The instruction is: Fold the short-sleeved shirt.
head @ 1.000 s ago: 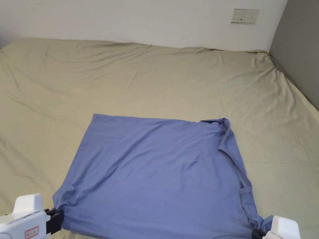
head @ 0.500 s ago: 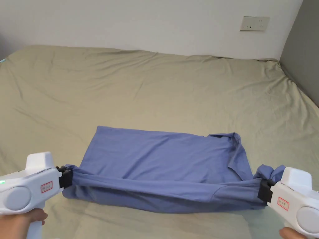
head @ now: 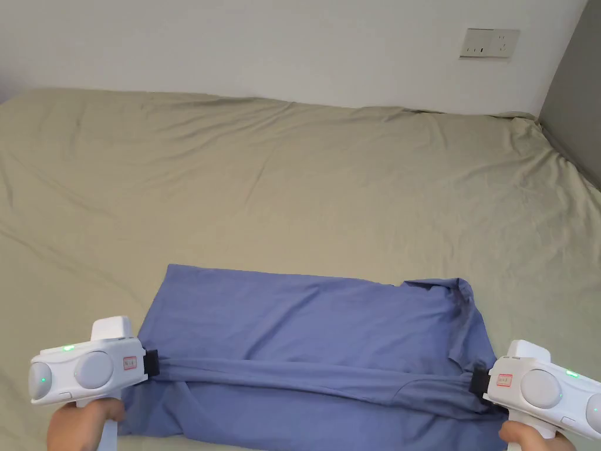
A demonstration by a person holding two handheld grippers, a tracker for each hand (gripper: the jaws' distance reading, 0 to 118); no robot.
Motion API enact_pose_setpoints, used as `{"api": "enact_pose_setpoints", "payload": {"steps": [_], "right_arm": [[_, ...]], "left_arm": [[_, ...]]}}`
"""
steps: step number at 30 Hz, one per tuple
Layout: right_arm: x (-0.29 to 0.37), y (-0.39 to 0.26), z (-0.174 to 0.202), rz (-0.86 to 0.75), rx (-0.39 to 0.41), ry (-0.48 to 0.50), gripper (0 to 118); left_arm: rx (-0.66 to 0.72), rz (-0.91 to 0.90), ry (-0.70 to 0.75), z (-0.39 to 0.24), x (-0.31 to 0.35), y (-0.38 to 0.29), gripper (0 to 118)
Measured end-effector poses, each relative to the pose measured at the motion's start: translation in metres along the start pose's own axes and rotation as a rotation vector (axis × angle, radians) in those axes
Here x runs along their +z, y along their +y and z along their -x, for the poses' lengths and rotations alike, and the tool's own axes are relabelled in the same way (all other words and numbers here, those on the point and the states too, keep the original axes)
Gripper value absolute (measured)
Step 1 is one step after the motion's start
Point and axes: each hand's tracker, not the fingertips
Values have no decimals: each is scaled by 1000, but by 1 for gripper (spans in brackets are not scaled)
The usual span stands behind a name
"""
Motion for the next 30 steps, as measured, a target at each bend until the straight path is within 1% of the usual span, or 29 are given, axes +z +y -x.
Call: {"api": "enact_pose_setpoints", "payload": {"steps": [2,4,5,6,7,8,9,10,11,13,19,23,25,26,27,28,29,30], "right_arm": [[-3,-6,0,-7,8,-4,15],[8,-10,2,-28,26,-6,16],[12,-9,3,-24,33,-6,22],[18,-7,3,-27,44,1,32],[27,-8,1,-50,52,15,47],[39,-8,0,-95,50,34,73],[54,-10,-1,-146,39,58,92],[71,-11,-3,-193,35,81,107],[85,-12,-3,-227,38,96,115],[125,-17,-4,-336,50,130,114],[229,-52,3,-582,142,172,114],[270,-79,6,-685,199,161,114],[284,-94,6,-742,211,143,111],[288,-101,6,-763,222,135,103],[292,-106,7,-789,240,120,91],[295,-112,9,-799,256,96,76],[296,-117,9,-803,265,83,46],[297,-121,10,-811,271,76,22]], "left_arm": [[0,3,-4,1,-4,-7,5],[9,-18,-7,1,4,-5,7],[17,-19,-10,2,8,-4,16],[29,-21,-24,2,14,-1,32],[29,-31,-44,3,24,-1,54],[19,-63,-87,3,36,-1,85],[7,-118,-117,0,55,-2,105],[-6,-165,-135,-3,71,-3,116],[-13,-206,-145,-5,87,-3,118],[-25,-323,-150,-11,127,-4,118],[-108,-619,-129,-29,223,-29,118],[-167,-731,-107,-34,254,-57,117],[-208,-760,-105,-36,263,-72,115],[-220,-769,-103,-36,266,-79,107],[-242,-778,-105,-36,269,-86,96],[-251,-772,-108,-36,271,-93,80],[-260,-763,-111,-36,271,-96,47],[-271,-749,-120,-36,270,-100,21]]}}
